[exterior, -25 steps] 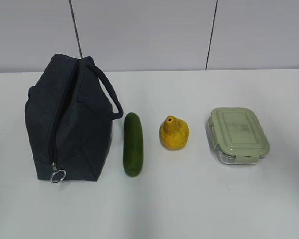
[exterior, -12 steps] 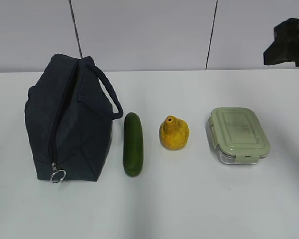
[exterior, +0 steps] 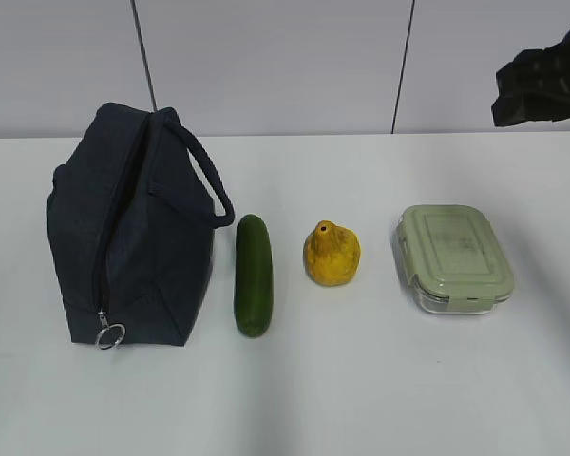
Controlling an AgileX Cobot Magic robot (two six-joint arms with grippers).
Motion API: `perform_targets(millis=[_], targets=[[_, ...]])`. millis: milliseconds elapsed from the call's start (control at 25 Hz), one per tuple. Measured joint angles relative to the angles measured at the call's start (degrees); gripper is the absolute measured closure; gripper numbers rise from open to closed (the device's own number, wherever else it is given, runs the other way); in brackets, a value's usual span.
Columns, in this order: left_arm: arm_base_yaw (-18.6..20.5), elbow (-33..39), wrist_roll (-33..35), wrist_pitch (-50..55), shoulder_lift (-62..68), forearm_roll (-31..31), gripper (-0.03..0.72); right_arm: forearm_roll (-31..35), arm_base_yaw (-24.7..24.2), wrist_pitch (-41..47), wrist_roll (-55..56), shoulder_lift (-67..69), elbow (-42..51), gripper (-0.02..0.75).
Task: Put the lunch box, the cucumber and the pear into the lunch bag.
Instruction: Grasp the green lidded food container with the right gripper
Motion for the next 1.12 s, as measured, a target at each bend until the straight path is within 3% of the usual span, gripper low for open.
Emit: perform_targets(millis=[280,600,960,1120], targets=[[0.00,0.00,0.00,0.00,0.00,0.00,0.449,-1.84,0.00,0.54,-0.11,0.13,0.00,0.242],[0.00,0.00,0.00,0.00,0.00,0.00,0.449,-4.39,-1.42,10.77,-0.21,3.02,0.00,0.242],[0.00,0.00,0.00,0.00,0.00,0.00,0.449,6.35,-10.15,11.48,-6.43,6.77,-0.13,0.302],[-0.04,0.00,0.00,0.00,0.00,0.00,0.449,15.64,-13.91,12.60,-15.46,9.59,-1.83,0.307]])
